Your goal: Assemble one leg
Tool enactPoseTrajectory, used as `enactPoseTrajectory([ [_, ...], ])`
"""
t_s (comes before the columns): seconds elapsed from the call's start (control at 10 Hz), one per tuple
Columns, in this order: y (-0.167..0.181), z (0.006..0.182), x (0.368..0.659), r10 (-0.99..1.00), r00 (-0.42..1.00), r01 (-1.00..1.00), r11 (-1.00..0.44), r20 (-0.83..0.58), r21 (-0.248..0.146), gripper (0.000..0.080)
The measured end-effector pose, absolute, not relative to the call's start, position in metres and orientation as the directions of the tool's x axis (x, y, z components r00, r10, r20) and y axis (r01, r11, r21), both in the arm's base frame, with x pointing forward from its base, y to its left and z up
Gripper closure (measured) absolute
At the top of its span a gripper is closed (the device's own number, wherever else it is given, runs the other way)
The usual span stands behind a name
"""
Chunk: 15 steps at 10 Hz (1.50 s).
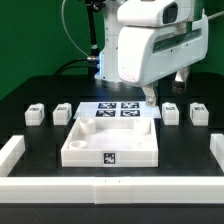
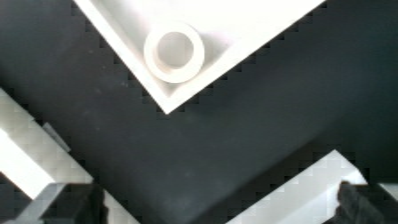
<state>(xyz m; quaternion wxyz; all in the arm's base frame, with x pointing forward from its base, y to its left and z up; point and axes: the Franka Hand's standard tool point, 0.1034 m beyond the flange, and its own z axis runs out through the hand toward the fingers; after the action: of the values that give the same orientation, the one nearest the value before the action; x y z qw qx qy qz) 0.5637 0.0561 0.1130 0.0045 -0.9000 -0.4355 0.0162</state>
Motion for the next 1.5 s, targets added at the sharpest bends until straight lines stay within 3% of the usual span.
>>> enactPoseTrajectory([
  [0.8, 0.057, 0.112, 0.562, 0.782, 0.623, 0.782, -0.623, -0.025, -0.023, 0.015],
  [1.0, 0.064, 0.107, 0.533, 0.811, 0.585, 0.811, -0.585, -0.026, -0.017, 0.015],
  [1.2, 0.032, 0.081, 0.477, 0.925, 0.38, 0.925, -0.381, -0.018, -0.018, 0.015],
  [1.5, -0.006, 0.039, 0.431, 0.997, 0.073, 0.997, -0.073, 0.003, -0.039, 0.015],
])
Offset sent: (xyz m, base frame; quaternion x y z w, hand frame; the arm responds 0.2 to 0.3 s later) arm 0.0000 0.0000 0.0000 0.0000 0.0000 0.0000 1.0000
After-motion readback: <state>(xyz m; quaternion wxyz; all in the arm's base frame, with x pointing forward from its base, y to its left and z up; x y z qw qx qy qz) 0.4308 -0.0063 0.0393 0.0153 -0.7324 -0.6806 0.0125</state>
